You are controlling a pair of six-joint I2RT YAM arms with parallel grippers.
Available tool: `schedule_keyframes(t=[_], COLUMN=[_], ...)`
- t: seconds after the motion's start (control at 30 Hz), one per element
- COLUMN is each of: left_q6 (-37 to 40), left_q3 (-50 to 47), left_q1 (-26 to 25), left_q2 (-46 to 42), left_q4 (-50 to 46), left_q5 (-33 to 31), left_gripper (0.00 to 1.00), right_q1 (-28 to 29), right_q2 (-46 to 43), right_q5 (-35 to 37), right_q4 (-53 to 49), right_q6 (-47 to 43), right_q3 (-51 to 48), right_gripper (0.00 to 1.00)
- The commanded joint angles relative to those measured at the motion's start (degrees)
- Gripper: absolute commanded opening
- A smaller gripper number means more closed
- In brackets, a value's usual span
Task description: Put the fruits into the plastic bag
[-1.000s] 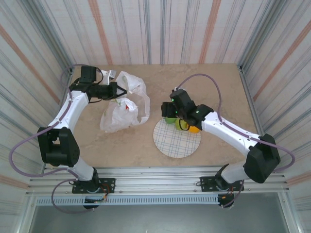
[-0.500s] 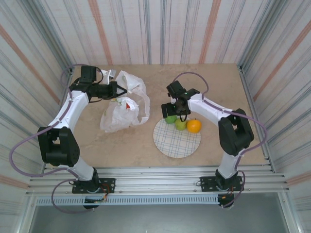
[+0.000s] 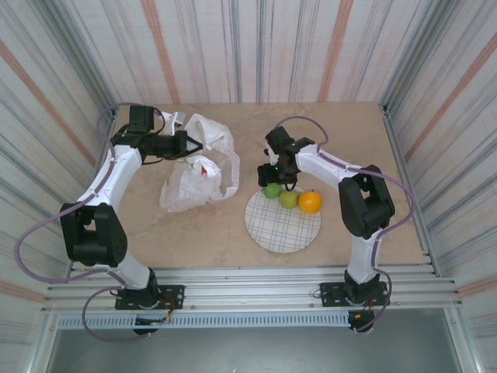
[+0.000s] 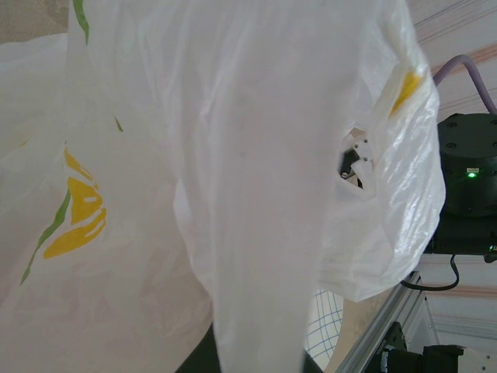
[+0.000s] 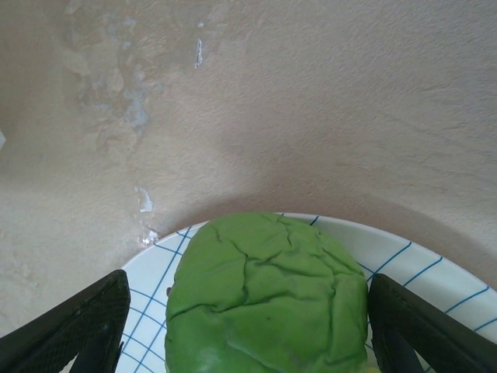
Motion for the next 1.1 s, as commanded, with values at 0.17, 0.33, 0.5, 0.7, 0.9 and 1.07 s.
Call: schedule_keyframes(t=[0.17, 0.33, 0.5, 0.7, 0.9, 1.07], left_q6=[1.3, 1.2, 1.3, 1.3, 1.3, 1.4], left_q3=[0.2, 0.2, 0.2, 0.2, 0.2, 0.2], left_q1=[0.4, 0.4, 0.4, 0.4, 0.4, 0.4], left_q2=[-2.2, -2.2, -2.3, -2.3, -2.3, -2.3], left_q4=[-1.4, -1.4, -1.4, -1.4, -1.3, -1.3], left_q5=[-0.1, -0.2, -0.2, -0.2, -0.2, -0.2], left_gripper=[0.0, 0.0, 0.0, 0.0, 0.0, 0.0], right_q1=[-0.1, -0.1, 0.0, 0.0, 0.2, 0.3], right_q2=[1.0, 1.4, 1.6, 2.1, 2.8, 2.6], right_q5=[-0.8, -0.6, 0.0, -0.4, -0.6, -0.9], right_q4=[-1.1, -1.2, -1.5, -1.3, -1.4, -1.2], right_q6=[-0.2, -0.2, -0.6, -0.8, -0.9, -1.0], right_q3=[-0.4, -0.4, -0.5, -0.5, -0.3, -0.3], right_gripper=[0.72, 0.72, 0.73, 0.73, 0.74, 0.7])
